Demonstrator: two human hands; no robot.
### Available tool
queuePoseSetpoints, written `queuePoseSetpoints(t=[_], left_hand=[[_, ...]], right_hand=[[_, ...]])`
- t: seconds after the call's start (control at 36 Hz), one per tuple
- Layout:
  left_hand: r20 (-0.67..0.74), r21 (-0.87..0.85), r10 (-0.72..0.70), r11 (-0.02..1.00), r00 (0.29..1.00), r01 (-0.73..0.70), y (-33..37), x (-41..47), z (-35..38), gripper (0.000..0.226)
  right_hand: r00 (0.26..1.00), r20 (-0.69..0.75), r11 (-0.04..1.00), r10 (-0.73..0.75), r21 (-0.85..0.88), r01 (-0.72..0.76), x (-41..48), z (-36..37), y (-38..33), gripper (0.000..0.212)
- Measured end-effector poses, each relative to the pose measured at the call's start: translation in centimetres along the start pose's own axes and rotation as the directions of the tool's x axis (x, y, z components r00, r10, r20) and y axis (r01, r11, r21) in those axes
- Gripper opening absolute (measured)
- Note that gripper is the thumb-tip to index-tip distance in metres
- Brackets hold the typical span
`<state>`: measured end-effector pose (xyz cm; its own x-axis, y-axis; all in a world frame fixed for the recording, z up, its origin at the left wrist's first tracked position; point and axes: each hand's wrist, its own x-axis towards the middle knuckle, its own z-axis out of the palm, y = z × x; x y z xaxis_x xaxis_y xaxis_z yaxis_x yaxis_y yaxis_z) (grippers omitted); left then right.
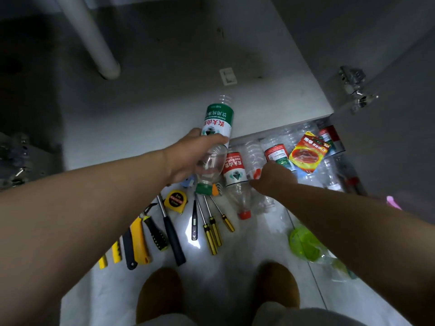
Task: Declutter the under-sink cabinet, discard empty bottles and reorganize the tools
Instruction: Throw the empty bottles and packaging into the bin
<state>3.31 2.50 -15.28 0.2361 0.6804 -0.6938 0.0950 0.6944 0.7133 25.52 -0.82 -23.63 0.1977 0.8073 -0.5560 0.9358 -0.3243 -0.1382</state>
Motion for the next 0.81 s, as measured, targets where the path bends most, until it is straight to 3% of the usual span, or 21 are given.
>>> queuePoseSetpoints(t=[0.08, 0.19, 0.28, 0.39, 0.5, 0.64, 0.81], left_hand=[[0.035, 0.112, -0.004, 0.994, 0.999, 0.0, 1.4, -0.9, 0.4, 0.057], [0.123, 0.27, -0.004, 0.962, 0.992, -0.03, 5.5, -3.9, 2.3, 0.044], [0.179, 0.356, 0.047, 0.928, 0.983, -0.11, 8.6, -7.7, 5.1, 0.038], [0.223, 0.382, 0.12, 0.902, 0.967, -0.2, 11.0, -13.8, 10.1, 0.041], [0.295, 0.313, 0.147, 0.919, 0.944, -0.241, 11.9, -20.0, 15.8, 0.047], [0.471, 0.299, 0.034, 0.934, 0.882, -0.196, 9.9, -26.8, 23.7, 0.057], [0.608, 0.371, -0.116, 0.916, 0.786, -0.151, 5.7, -30.2, 30.5, 0.082]], right_hand=[[0.999, -0.04, 0.999, -0.024, -0.03, 0.023, -1.0, -2.5, 0.6, 0.069], [0.999, 0.045, 1.0, -0.019, 0.01, 0.018, -4.5, -7.6, 2.2, 0.057], [0.999, 0.037, 0.982, 0.019, 0.185, -0.026, -9.1, -11.7, 4.1, 0.051], [0.991, -0.118, 0.886, 0.058, 0.463, 0.003, -16.6, -16.7, 7.4, 0.037], [0.97, -0.22, 0.811, 0.105, 0.583, 0.045, -24.9, -20.3, 11.4, 0.045], [0.968, -0.202, 0.677, 0.149, 0.734, 0.048, -36.1, -21.6, 18.2, 0.049], [0.957, -0.088, 0.612, 0.278, 0.784, -0.105, -46.5, -19.4, 26.7, 0.064]])
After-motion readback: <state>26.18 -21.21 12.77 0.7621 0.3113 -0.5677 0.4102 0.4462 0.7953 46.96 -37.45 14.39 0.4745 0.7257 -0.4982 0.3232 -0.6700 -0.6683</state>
